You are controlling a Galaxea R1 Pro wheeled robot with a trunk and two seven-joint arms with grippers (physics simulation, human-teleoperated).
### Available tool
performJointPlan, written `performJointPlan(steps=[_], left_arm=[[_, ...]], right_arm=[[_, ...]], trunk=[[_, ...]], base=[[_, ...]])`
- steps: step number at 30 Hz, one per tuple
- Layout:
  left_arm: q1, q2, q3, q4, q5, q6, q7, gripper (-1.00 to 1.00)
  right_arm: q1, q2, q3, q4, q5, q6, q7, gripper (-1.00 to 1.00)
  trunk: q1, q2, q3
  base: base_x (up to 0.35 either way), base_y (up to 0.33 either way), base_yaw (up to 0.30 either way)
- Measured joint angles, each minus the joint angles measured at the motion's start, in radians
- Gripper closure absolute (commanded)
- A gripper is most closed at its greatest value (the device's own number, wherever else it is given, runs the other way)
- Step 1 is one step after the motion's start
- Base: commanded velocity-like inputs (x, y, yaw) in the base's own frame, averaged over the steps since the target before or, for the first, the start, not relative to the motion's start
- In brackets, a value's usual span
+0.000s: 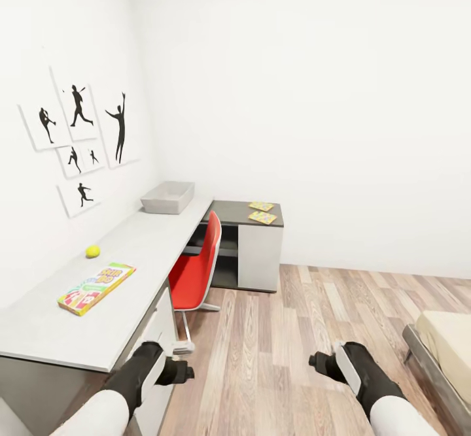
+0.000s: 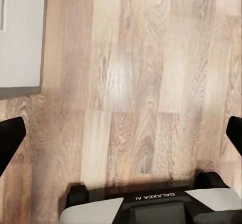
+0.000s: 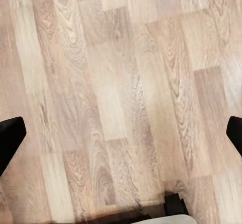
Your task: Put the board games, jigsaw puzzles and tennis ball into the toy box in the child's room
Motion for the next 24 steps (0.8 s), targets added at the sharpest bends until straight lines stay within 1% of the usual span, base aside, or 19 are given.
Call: performJointPlan(steps=[1, 2, 3, 4, 6, 7, 8, 10, 11, 13, 14, 16, 19, 24], left_arm=[[0.0, 0.005, 0.005, -0.007, 0.0, 0.006, -0.024, -1.0], [-0.001, 0.015, 0.013, -0.02, 0.0, 0.015, -0.077, -1.0], [-0.002, 0.019, 0.017, -0.028, 0.0, 0.019, -0.108, -1.0], [-0.003, 0.028, 0.022, -0.048, -0.001, 0.025, -0.168, -1.0], [-0.003, 0.038, 0.025, -0.076, -0.004, 0.034, -0.226, -1.0], [-0.003, 0.047, 0.026, -0.106, -0.006, 0.044, -0.272, -1.0], [-0.003, 0.05, 0.026, -0.124, -0.007, 0.051, -0.29, -1.0], [-0.003, 0.055, 0.026, -0.158, -0.009, 0.07, -0.315, -1.0], [-0.004, 0.059, 0.027, -0.192, -0.01, 0.095, -0.332, -1.0], [-0.004, 0.067, 0.027, -0.229, -0.011, 0.124, -0.344, -1.0], [-0.004, 0.076, 0.027, -0.264, -0.009, 0.151, -0.352, -1.0], [-0.004, 0.086, 0.028, -0.319, -0.006, 0.181, -0.36, -1.0], [-0.004, 0.091, 0.026, -0.375, -0.005, 0.201, -0.365, -1.0], [-0.003, 0.092, 0.024, -0.41, -0.003, 0.213, -0.368, -1.0]], right_arm=[[0.001, 0.001, -0.002, -0.031, 0.0, 0.018, 0.0, -1.0], [0.001, 0.002, -0.005, -0.082, -0.001, 0.054, 0.0, -1.0], [0.002, 0.003, -0.006, -0.107, 0.0, 0.073, 0.001, -1.0], [0.002, 0.004, -0.007, -0.149, -0.001, 0.107, 0.001, -1.0], [0.002, 0.005, -0.008, -0.187, -0.001, 0.138, 0.001, -1.0], [0.002, 0.006, -0.009, -0.22, -0.001, 0.165, 0.001, -1.0], [0.002, 0.007, -0.009, -0.236, -0.001, 0.179, 0.001, -1.0], [0.002, 0.008, -0.008, -0.267, -0.001, 0.204, 0.002, -1.0], [0.002, 0.01, -0.008, -0.297, -0.001, 0.228, 0.002, -1.0], [0.002, 0.011, -0.008, -0.332, -0.001, 0.251, 0.002, -1.0], [0.001, 0.012, -0.009, -0.37, -0.001, 0.27, 0.002, -1.0], [0.002, 0.012, -0.01, -0.43, -0.002, 0.29, 0.003, -1.0], [0.002, 0.012, -0.011, -0.478, -0.002, 0.295, 0.002, -1.0], [0.003, 0.011, -0.013, -0.504, -0.002, 0.29, 0.005, -1.0]], trunk=[[-0.004, 0.007, 0.003], [-0.008, 0.014, 0.006], [-0.011, 0.021, 0.009], [-0.015, 0.028, 0.013], [-0.023, 0.042, 0.019], [-0.027, 0.049, 0.022], [-0.031, 0.056, 0.025], [-0.038, 0.07, 0.031], [-0.042, 0.077, 0.035], [-0.05, 0.091, 0.041], [-0.054, 0.098, 0.044], [-0.061, 0.112, 0.05], [-0.073, 0.133, 0.06], [-0.092, 0.168, 0.075]], base=[[0.0, 0.0, 0.0], [0.0, 0.0, 0.0], [0.0, 0.0, 0.0], [0.0, 0.0, 0.0], [0.0, 0.0, 0.0], [0.0, 0.0, 0.0], [0.0, 0.0, 0.0], [0.0, 0.0, 0.0], [0.0, 0.0, 0.0], [0.0, 0.0, 0.0], [0.0, 0.0, 0.0], [0.0, 0.0, 0.0], [0.0, 0.0, 0.0], [0.0, 0.0, 0.0]])
